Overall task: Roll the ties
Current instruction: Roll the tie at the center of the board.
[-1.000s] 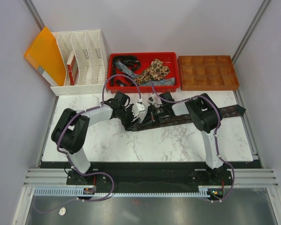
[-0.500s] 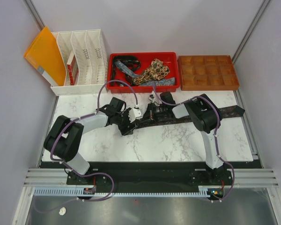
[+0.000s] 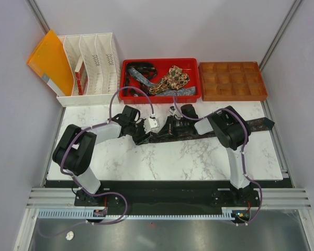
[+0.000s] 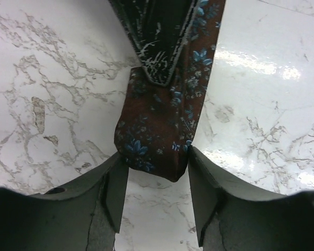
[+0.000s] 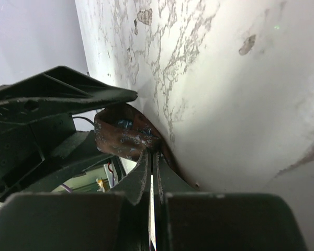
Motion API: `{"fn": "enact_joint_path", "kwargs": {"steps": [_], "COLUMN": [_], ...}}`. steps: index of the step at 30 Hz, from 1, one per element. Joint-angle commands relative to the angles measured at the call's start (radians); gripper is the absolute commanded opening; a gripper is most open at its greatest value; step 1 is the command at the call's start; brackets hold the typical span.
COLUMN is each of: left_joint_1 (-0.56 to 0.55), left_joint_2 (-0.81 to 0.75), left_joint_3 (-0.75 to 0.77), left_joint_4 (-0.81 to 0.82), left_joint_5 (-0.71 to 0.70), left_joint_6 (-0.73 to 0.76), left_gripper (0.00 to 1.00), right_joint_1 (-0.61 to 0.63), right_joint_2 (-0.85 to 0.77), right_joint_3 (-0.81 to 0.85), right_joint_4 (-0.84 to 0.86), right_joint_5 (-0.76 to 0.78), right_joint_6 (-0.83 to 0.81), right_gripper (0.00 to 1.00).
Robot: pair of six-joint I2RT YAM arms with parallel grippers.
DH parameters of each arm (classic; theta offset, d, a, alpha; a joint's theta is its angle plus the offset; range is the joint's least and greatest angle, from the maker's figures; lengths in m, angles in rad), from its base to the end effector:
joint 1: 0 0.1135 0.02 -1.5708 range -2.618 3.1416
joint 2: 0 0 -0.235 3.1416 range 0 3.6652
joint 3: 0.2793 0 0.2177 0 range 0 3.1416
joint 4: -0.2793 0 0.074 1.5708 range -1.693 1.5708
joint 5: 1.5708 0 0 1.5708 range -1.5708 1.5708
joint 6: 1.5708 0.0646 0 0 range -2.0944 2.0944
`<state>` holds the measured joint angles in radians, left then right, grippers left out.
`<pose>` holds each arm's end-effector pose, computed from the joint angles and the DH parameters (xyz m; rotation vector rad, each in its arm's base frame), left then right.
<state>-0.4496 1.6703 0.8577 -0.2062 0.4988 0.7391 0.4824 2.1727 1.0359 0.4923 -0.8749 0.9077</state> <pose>0.2562 -0.1579 0.1254 1.5373 1.9549 -0.5238 0.3205 0.2238 0.0732 -0.0420 2.5065 1.6575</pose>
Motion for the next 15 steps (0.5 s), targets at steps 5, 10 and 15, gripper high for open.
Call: {"fn": "enact_joint_path", "kwargs": {"steps": [5, 10, 15], "left_joint_1": [0.017, 0.015, -0.009], "left_joint_2": [-0.009, 0.025, 0.048], "left_joint_3": [0.023, 0.069, 0.095], "left_joint_4": [-0.007, -0.047, -0.073], "left_joint_5": [0.047, 0.043, 0.011], "left_joint_6": [0.065, 0.068, 0.075], "left_gripper": [0.68, 0.73, 0.74], "right_joint_1": [0.008, 0.01, 0.009], "right_joint_2": [0.052, 0.056, 0.068], "right_joint_3": [-0.025, -0.043, -0.046], "right_joint_4": [-0.051, 0.014, 0.063], "right_joint_5": [0.063, 0.074, 0.076], "right_joint_6": [-0.029, 0.01, 0.033], "right_gripper": [0.0, 0.0, 0.0]}}
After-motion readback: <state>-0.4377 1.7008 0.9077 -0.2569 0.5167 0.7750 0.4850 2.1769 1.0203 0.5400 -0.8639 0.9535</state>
